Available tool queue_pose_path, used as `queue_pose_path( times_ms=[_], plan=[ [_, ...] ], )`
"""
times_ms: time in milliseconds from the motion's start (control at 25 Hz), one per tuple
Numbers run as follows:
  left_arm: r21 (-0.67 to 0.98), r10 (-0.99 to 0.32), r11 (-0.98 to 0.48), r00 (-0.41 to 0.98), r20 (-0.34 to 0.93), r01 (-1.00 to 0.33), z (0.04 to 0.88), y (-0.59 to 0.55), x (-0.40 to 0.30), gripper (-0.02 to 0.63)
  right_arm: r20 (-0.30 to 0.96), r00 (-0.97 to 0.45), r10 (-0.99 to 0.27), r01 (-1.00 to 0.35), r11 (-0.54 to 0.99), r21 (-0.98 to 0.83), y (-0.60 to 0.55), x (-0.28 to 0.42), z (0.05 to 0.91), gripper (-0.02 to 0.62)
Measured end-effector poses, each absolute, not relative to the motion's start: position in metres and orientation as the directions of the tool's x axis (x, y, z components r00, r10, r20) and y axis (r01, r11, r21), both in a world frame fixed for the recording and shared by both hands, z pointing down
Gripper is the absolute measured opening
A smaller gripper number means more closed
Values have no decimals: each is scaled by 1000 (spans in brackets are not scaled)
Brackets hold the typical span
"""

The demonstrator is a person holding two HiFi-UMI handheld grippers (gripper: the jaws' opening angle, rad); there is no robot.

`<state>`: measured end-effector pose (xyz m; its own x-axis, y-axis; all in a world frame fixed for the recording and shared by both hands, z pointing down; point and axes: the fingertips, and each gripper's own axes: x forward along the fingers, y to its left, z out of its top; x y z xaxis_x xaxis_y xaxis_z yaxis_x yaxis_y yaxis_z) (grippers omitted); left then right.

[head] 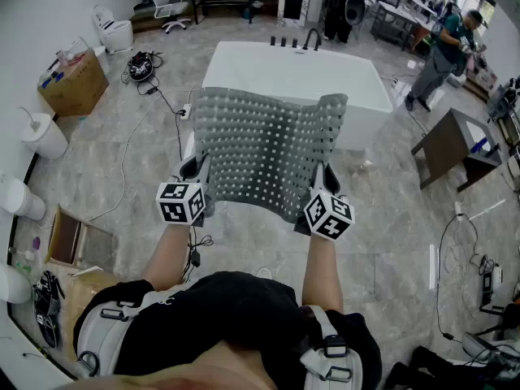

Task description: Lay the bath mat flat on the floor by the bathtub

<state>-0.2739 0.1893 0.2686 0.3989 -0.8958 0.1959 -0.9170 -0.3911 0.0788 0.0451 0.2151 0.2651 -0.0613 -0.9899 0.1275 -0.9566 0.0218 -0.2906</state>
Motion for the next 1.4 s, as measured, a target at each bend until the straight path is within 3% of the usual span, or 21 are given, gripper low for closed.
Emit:
queue_pose_path(
  times_ms=[1400],
  plan=[
    [56,-889,-397,399,224,-916,289,157,-168,49,174,-72,-982,-946,12,-324,182,152,299,52]
  ],
)
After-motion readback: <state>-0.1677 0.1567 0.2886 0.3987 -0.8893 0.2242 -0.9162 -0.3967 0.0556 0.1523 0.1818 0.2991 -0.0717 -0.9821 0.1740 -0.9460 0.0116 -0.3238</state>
